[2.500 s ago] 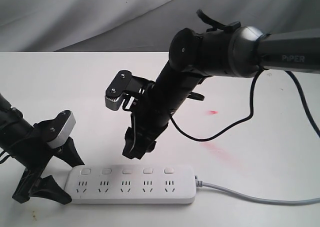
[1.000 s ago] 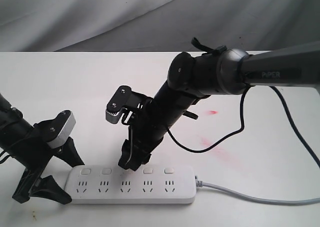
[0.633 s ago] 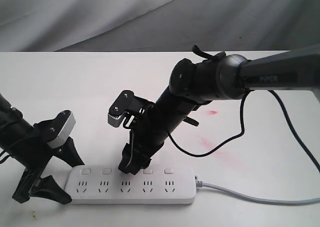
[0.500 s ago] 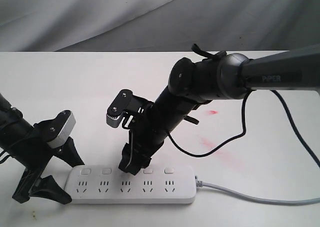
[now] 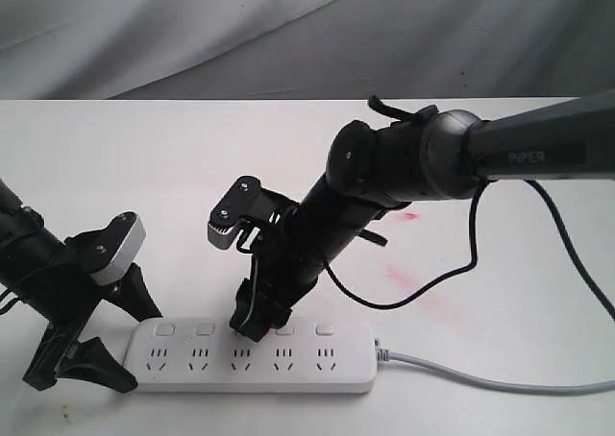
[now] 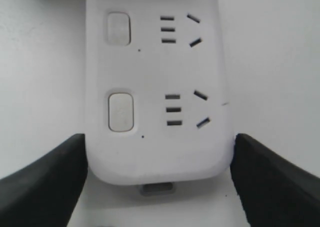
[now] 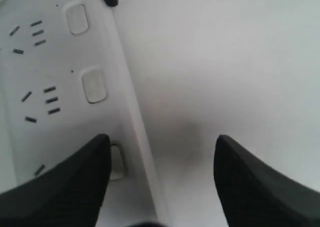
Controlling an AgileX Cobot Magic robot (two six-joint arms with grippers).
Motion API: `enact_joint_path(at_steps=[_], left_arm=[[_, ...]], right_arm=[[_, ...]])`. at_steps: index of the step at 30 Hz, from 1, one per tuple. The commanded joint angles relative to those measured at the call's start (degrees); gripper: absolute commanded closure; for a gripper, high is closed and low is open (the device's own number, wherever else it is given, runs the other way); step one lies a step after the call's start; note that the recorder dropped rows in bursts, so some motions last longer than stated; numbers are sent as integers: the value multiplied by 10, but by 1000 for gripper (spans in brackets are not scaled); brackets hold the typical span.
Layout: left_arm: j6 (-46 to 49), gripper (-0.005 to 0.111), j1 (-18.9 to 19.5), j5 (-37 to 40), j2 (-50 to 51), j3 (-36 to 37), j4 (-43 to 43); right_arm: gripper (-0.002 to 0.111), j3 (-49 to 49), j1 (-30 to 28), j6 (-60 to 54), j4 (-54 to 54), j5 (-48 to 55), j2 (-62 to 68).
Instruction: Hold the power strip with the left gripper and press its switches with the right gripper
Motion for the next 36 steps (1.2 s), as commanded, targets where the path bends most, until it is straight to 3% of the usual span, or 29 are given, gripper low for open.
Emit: enact_joint_path(at_steps=[1,13,21,36], left_arm=[[2,45,-4,6,0,3,-1],[2,45,-4,-6,0,3,-1],[2,45,-4,-20,0,3,-1],[2,45,-4,-16,0,3,-1]], right_arm=[[53,7,3,2,-34,-17,-36],[53,20,-31,0,-45,40,-80],[53,85,-30,-36,-9,-22,-80],[53,86,-30,-67,21,-38,-72]])
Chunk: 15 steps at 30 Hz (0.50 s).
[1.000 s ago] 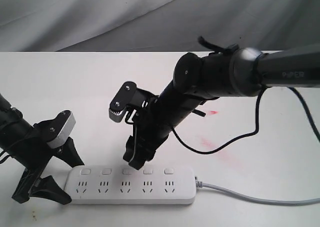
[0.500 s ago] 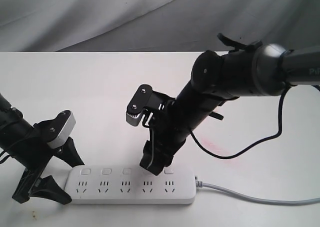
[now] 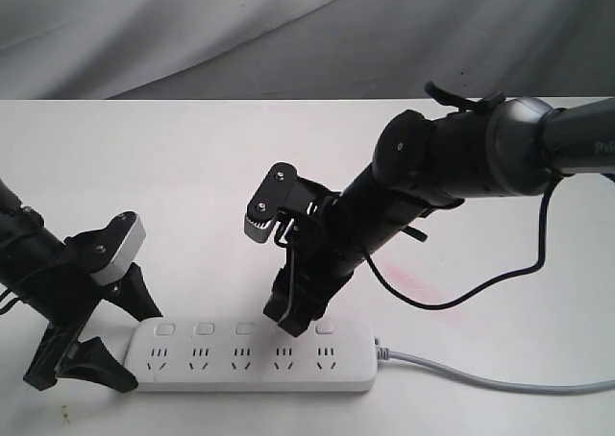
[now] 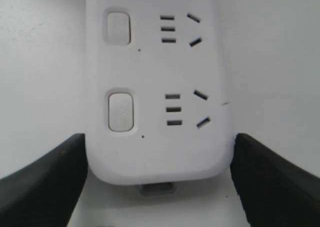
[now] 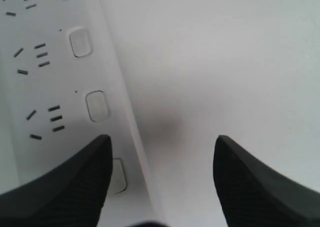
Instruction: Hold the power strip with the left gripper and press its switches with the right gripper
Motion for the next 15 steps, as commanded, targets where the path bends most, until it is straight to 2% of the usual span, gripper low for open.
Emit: enact_joint_path(at_steps=[1,15], left_arm=[[2,45,-4,-14,0,3,-1],[2,45,-4,-14,0,3,-1]], right_arm=[[53,4,-1,-8,1,4,1],[53,4,-1,-6,-8,4,-28]])
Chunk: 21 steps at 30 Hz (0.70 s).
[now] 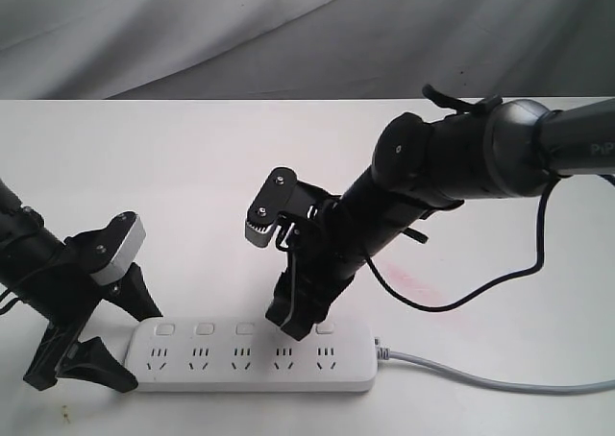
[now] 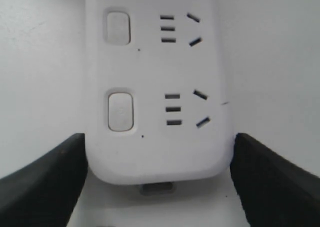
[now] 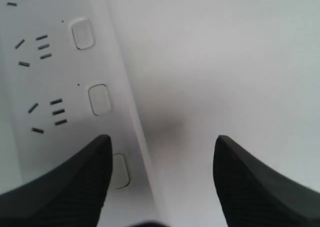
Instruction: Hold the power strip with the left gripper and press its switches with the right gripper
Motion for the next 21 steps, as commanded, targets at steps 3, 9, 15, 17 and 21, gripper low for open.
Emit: enact_joint_path(at_steps=[3,9,15,17,21], left_arm=[[2,45,-4,-13,0,3,-2],[2,45,-4,-13,0,3,-3],[2,45,-4,-12,0,3,-3],[2,45,-4,-12,0,3,-3],[2,45,-4,-12,0,3,-3]], right_arm=[[53,4,-1,-4,-4,-14,-47],[53,23,-1,-3,-8,-17,20],[53,23,-13,16,-32,-29,-65],[53,23,-37,20,-33,-4,-67],[53,29,-63,25,-27,26,-67]])
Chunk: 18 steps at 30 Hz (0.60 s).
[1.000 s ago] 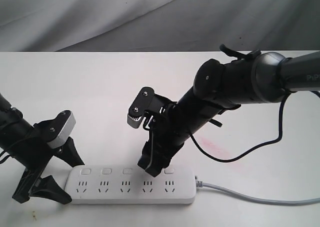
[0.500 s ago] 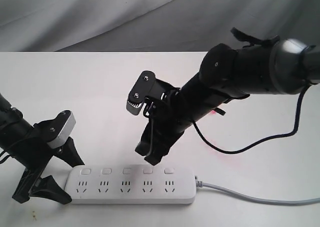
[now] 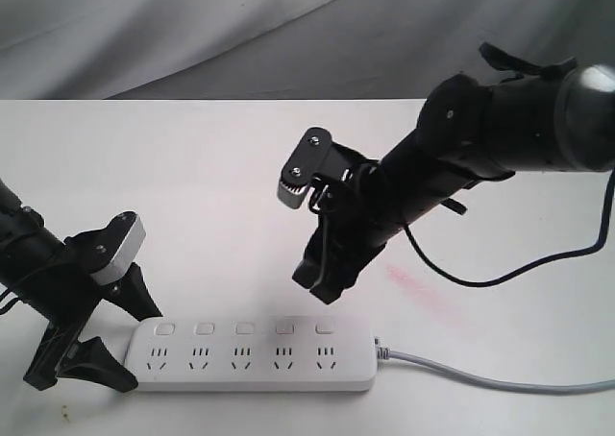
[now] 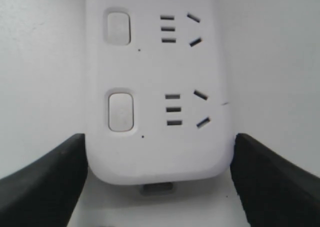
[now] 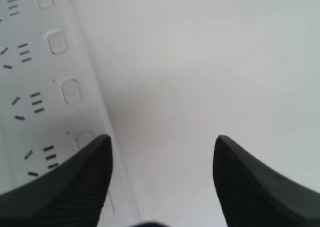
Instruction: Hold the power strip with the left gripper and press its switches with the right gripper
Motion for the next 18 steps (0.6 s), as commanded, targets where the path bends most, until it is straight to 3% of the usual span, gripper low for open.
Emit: enact_joint_path(at_steps=[1,7,18], left_arm=[[2,45,-4,-12,0,3,-2],[2,45,-4,-12,0,3,-2],[2,45,-4,-12,0,3,-2]], right_arm=[[53,15,-25,7,2,28,-7],[53,64,-25,-15,34,-12,-9],[53,68,-25,-54,78,-14,5]])
